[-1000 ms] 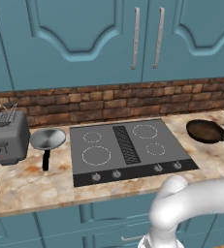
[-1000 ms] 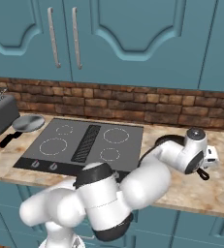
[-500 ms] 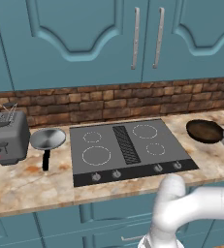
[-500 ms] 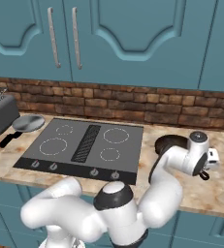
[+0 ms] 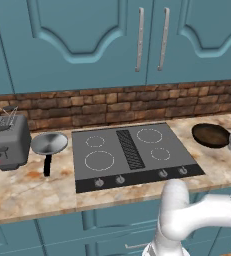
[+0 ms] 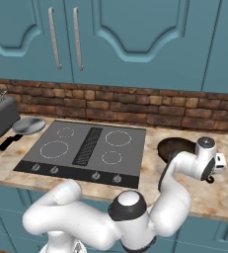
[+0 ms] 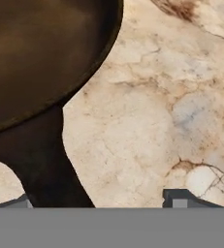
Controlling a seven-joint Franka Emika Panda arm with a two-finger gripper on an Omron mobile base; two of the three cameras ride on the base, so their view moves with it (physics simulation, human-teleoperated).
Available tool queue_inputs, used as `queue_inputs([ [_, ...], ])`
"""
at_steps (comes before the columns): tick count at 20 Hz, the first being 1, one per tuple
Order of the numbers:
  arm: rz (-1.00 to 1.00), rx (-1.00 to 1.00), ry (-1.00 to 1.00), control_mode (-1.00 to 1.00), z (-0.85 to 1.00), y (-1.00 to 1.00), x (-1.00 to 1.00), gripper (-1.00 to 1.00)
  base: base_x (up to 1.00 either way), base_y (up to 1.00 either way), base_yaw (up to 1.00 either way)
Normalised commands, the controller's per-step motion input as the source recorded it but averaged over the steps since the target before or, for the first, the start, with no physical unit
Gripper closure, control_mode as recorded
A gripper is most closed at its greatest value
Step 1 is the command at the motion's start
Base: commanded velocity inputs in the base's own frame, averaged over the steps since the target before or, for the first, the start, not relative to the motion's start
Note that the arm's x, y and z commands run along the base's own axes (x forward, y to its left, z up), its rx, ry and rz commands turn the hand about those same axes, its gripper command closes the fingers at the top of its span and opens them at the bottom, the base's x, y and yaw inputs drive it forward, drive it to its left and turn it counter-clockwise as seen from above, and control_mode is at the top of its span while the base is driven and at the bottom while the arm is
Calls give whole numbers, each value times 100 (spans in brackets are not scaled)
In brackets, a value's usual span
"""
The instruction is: Place both pans onto different burners. Then place the potato and the chicken drumstick on different pans.
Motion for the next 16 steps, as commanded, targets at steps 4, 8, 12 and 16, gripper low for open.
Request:
queue_inputs([
  [4,0,6,0,-100,-4,-6,4,100,0,0,0],
  [8,0,8,-1,-100,0,3,0,100,0,0,0],
  [12,9,0,-1,-100,0,61,-17,100,0,0,0],
  [16,18,-6,0,-100,0,91,-35,100,0,0,0],
])
